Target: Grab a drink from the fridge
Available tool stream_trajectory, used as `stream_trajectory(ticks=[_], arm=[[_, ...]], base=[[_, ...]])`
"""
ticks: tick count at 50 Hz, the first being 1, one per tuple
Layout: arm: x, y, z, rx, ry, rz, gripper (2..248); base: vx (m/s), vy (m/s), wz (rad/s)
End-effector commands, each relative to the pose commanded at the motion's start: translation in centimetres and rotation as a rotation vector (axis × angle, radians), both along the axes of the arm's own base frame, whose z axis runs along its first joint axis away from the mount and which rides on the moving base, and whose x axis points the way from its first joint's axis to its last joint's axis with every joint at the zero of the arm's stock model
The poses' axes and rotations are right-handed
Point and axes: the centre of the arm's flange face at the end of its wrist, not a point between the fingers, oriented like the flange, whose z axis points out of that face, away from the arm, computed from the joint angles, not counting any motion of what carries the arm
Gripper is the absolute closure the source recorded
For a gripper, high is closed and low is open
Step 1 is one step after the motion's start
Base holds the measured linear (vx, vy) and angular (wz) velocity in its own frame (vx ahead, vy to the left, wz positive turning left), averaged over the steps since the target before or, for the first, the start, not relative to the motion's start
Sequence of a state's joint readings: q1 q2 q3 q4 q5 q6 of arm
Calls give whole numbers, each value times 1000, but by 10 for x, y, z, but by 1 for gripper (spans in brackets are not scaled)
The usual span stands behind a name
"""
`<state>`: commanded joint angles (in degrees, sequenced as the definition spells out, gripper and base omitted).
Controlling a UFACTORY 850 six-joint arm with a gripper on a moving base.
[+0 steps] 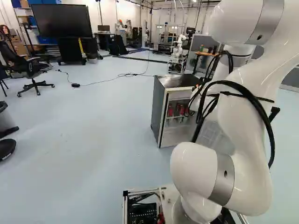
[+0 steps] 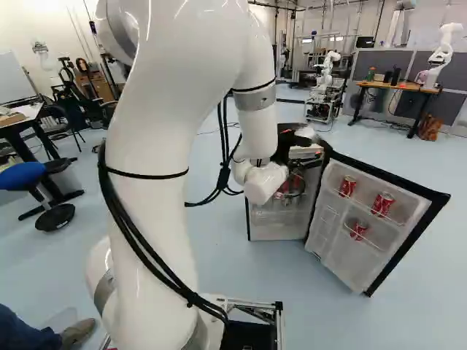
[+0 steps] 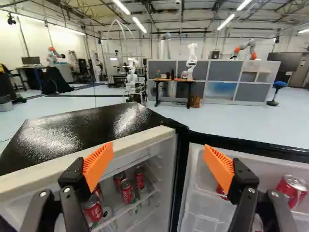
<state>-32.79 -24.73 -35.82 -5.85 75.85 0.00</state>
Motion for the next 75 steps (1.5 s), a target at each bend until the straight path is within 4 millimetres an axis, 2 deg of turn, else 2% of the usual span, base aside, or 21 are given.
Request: stream_trajectory(ticks=[23, 44, 75], arm=[[6, 13, -30, 18, 99, 174, 3], [5, 13, -61, 76, 219, 183, 3], [8, 12, -97, 116, 274, 185, 3]], base=[[0, 0, 0], [0, 0, 0], [0, 0, 0]])
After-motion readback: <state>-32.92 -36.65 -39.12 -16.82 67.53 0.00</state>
